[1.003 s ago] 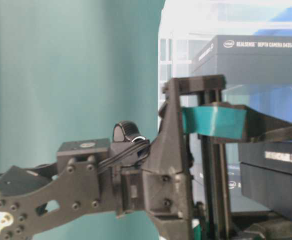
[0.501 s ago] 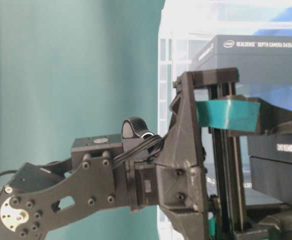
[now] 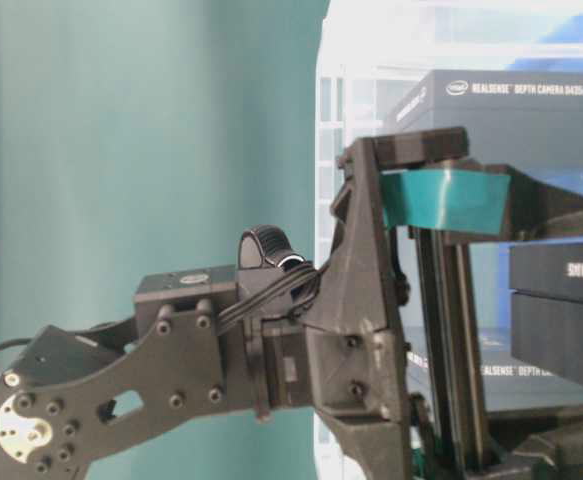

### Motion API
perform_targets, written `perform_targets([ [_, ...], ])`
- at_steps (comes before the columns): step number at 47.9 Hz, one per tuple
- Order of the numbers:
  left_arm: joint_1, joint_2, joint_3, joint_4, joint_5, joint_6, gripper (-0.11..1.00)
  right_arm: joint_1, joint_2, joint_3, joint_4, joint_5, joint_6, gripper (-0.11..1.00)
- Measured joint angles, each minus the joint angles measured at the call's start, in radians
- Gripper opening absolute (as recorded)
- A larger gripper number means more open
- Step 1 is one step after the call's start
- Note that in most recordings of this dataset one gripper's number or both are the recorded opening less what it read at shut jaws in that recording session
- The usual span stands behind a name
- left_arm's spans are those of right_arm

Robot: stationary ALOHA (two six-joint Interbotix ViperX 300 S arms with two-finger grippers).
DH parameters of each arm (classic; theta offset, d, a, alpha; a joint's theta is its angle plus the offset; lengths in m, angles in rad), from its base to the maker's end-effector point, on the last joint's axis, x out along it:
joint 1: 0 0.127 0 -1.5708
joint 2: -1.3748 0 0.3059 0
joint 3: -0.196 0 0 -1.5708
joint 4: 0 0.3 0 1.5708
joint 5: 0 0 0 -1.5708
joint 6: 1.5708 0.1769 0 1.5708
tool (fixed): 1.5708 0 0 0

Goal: Take the box out of the case with the left arm.
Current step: 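Lower the held box onto the table in front of the bin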

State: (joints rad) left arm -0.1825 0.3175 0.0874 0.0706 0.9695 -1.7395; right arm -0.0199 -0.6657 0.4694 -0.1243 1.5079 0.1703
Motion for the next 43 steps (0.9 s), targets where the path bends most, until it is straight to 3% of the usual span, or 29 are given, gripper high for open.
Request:
perform_targets([
  [24, 0.0, -0.046, -0.011, -0.002, 0.046, 0.003, 0.91, 0.0, 0.0, 0.0, 0.0, 0.0, 0.0, 0.01],
  [43, 0.002, -0.075, -0.166, -0.002, 0.156, 0.023, 0.91, 0.0, 0.0, 0.0, 0.0, 0.0, 0.0, 0.01],
])
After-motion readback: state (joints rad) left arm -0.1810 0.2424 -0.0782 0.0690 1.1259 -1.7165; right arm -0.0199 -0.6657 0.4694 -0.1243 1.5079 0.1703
